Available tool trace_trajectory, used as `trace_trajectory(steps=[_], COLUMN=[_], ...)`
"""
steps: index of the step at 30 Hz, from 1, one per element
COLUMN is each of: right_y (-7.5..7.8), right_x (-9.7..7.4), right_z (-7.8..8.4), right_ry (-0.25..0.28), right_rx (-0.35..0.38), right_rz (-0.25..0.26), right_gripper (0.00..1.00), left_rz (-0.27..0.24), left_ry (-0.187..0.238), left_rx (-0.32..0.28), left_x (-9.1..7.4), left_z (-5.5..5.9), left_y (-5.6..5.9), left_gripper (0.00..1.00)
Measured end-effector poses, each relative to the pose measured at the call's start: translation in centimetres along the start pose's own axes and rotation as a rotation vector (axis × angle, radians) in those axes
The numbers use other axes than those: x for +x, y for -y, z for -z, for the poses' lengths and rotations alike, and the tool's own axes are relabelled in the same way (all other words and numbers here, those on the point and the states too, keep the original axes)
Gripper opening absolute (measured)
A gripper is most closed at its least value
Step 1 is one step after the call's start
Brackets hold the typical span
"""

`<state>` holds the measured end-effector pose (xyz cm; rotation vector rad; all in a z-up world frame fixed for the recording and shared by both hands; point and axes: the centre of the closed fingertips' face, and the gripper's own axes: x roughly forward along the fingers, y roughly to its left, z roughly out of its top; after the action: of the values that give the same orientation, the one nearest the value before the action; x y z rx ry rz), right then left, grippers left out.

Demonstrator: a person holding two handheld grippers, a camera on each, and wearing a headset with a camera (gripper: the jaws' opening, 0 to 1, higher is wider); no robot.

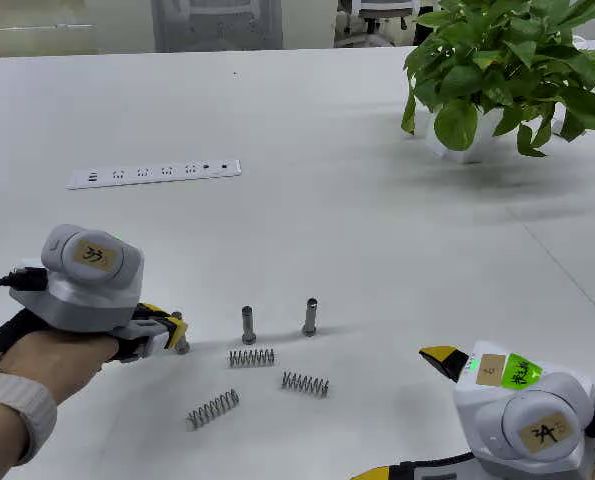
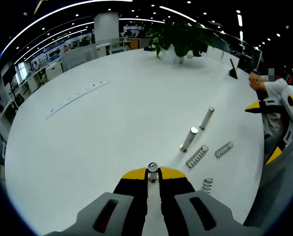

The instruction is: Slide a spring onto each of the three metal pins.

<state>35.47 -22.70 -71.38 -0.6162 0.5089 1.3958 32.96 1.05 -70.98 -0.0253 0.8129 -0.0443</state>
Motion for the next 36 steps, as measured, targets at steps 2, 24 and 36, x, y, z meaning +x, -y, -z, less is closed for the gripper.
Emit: trace_trajectory(steps=[2, 24, 36], right_y=[0.0, -0.1, 0.1], right_x=[0.0, 0.1, -0.2], right_z=[0.0, -0.2, -0.9], right_ry=[-0.001, 0.006, 0.039], right_rx=[0.002, -0.012, -0.003], right_rz=[0.0, -0.001, 0.011], right_gripper=[0.94, 0.94, 0.96], left_rz=[-0.001, 0.011, 0.006], left_ry=[0.006, 0.027, 0.058], left_rx=[-0.007, 0.016, 0.038], left_x=[0.0, 0.0, 0.0], left_z=[0.1, 0.2, 0.1], left_y=[-0.2, 0.7, 1.0], left_gripper=[0.07, 0.08, 0.08])
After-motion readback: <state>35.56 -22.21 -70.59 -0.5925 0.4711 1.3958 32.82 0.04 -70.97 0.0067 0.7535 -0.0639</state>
